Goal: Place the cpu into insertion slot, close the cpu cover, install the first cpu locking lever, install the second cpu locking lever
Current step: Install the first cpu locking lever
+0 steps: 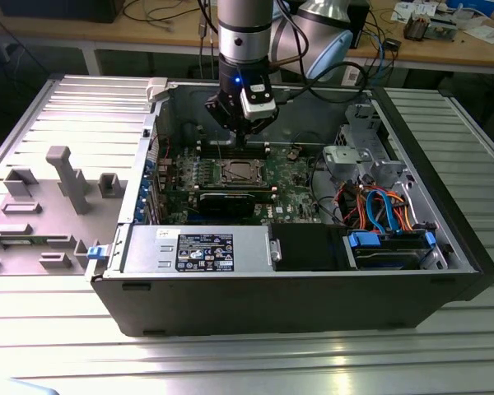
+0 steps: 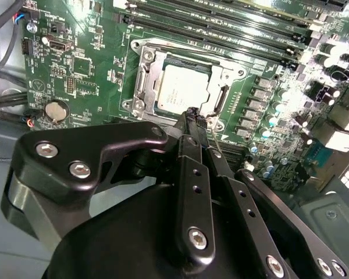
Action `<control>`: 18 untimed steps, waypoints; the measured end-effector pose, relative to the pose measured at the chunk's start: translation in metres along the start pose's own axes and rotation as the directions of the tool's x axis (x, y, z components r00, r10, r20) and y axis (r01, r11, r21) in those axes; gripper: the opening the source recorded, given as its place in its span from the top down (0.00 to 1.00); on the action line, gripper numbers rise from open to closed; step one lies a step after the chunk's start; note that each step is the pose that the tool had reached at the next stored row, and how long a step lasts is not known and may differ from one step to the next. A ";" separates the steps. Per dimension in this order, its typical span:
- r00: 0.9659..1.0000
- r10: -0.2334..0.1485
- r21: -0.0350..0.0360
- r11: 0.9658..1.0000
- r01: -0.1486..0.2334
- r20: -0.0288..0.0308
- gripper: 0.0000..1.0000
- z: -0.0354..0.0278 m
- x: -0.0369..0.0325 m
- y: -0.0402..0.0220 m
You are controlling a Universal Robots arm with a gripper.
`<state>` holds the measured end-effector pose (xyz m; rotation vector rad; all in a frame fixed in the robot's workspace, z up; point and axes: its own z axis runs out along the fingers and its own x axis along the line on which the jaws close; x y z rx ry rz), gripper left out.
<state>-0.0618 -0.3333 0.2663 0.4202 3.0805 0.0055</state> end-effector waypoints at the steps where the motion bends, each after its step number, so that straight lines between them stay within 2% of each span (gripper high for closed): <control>1: 1.000 0.000 0.000 1.000 0.000 0.000 0.89 0.0000 0.0000 0.0000; 8: 1.000 -0.004 0.000 1.000 0.004 0.000 0.89 0.0000 0.0001 -0.0001; 11: 0.999 -0.036 -0.001 0.999 0.036 0.000 0.89 0.0000 0.0002 -0.0001; 15: 0.995 -0.098 -0.003 0.995 0.098 -0.001 0.89 0.0002 0.0002 -0.0001; 18: 0.990 -0.141 -0.005 0.990 0.141 -0.001 0.89 0.0003 0.0001 -0.0001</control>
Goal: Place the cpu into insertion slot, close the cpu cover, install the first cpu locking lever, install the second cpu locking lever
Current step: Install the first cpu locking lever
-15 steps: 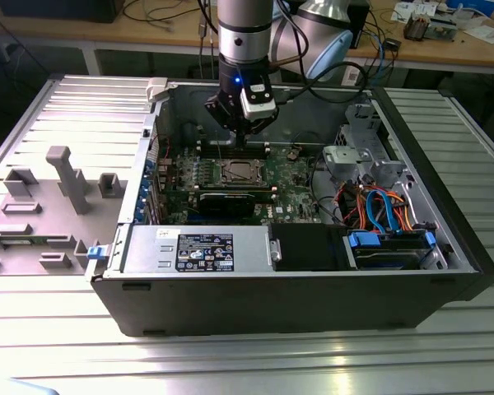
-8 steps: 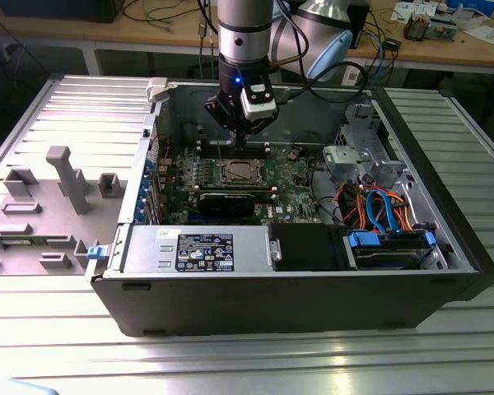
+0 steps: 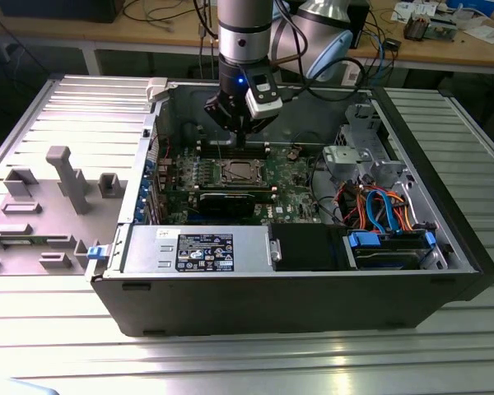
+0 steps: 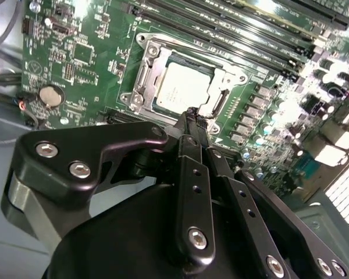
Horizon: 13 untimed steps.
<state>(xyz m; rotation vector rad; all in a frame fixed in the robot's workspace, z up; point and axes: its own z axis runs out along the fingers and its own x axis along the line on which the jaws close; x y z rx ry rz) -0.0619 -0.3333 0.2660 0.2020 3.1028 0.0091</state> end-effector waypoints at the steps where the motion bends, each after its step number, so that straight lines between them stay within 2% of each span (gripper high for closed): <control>1: 1.000 -0.015 0.000 1.000 0.015 0.000 0.89 0.0000 0.0000 0.0000; 4: 0.999 -0.054 -0.002 0.999 0.054 0.000 0.89 0.0001 0.0001 0.0000; 6: 0.998 -0.058 -0.002 0.998 0.058 0.000 0.89 0.0000 0.0030 -0.0004; 8: 0.998 -0.058 -0.002 0.998 0.058 0.000 0.89 -0.0001 0.0088 -0.0012; 10: 0.998 -0.062 -0.002 0.998 0.062 0.000 0.89 0.0001 0.0109 -0.0014; 13: 0.995 -0.104 -0.003 0.995 0.104 -0.001 0.89 0.0001 0.0110 -0.0015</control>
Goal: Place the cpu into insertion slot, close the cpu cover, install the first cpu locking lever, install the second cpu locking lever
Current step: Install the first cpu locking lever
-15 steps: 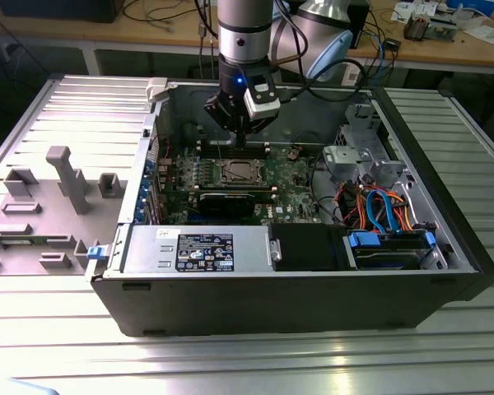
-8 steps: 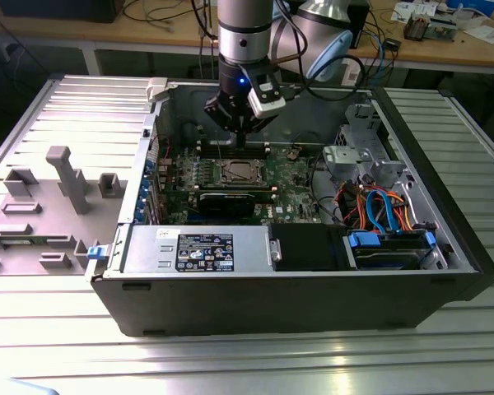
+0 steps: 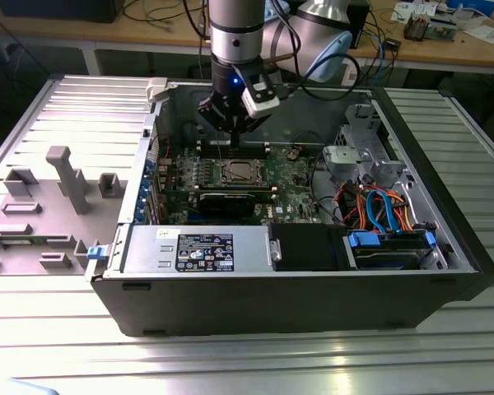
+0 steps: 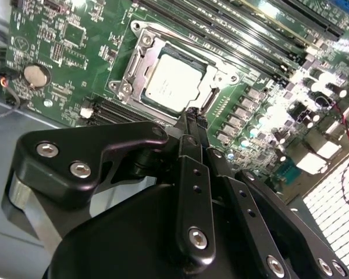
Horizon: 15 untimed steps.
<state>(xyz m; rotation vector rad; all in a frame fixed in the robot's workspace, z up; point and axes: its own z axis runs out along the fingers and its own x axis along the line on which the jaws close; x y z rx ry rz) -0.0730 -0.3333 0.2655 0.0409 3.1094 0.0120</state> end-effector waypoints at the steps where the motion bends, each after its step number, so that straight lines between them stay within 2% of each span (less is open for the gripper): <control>1: 1.000 -0.016 0.000 1.000 0.016 0.000 0.89 0.0001 0.0000 0.0000; 4: 0.998 -0.061 -0.002 0.998 0.061 0.000 0.89 0.0002 0.0003 0.0000; 8: 0.998 -0.066 -0.002 0.998 0.066 0.000 0.89 0.0001 0.0064 -0.0002; 9: 0.998 -0.066 -0.002 0.998 0.066 0.000 0.89 0.0000 0.0128 -0.0004; 15: 0.998 -0.066 -0.002 0.998 0.066 0.000 0.89 -0.0001 0.0316 -0.0008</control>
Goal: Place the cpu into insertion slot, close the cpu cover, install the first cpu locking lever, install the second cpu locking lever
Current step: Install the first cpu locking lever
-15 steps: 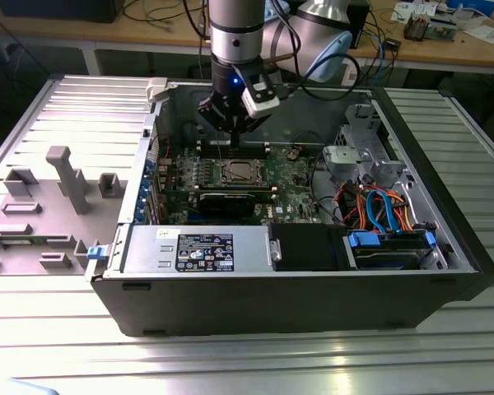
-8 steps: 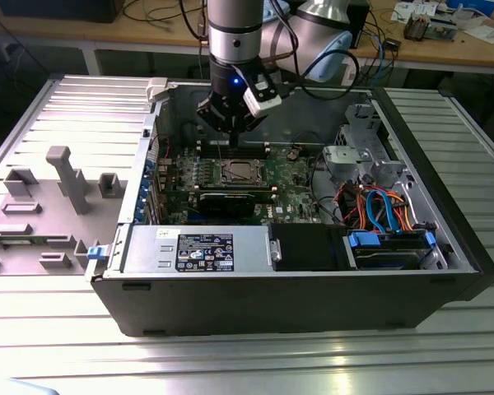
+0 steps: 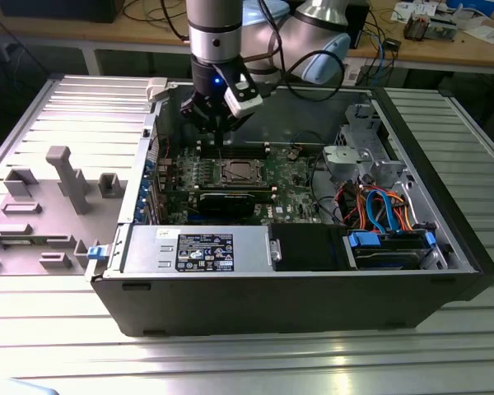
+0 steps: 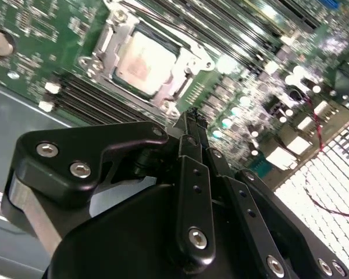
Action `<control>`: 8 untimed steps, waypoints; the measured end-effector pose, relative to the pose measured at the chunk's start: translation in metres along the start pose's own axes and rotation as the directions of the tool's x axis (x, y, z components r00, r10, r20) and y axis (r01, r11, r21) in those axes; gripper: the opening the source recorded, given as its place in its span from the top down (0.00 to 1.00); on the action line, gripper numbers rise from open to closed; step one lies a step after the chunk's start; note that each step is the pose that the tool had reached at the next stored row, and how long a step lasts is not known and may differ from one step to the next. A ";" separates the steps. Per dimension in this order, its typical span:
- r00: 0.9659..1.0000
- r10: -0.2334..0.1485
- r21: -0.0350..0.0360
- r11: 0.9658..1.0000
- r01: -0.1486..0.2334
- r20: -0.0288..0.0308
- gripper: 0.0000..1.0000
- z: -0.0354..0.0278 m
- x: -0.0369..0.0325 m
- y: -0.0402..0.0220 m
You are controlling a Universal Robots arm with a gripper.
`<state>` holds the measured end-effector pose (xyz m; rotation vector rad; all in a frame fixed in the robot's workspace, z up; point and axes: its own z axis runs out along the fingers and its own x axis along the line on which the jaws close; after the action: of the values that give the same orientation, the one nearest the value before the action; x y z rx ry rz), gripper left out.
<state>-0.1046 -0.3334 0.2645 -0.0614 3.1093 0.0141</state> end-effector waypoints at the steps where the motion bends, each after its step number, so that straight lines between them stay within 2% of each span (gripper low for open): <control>1: 1.000 0.000 0.000 1.000 0.000 0.000 0.89 0.0000 0.0035 0.0002; 4: 1.000 0.000 -0.001 1.000 0.000 0.001 0.89 -0.0001 0.0118 0.0005; 6: 1.000 0.000 -0.001 1.000 0.000 0.001 0.89 0.0000 0.0135 0.0010; 8: 1.000 -0.004 -0.001 1.000 0.004 0.001 0.89 0.0005 0.0140 0.0051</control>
<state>-0.1188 -0.3288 0.2636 -0.0674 3.1083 0.0159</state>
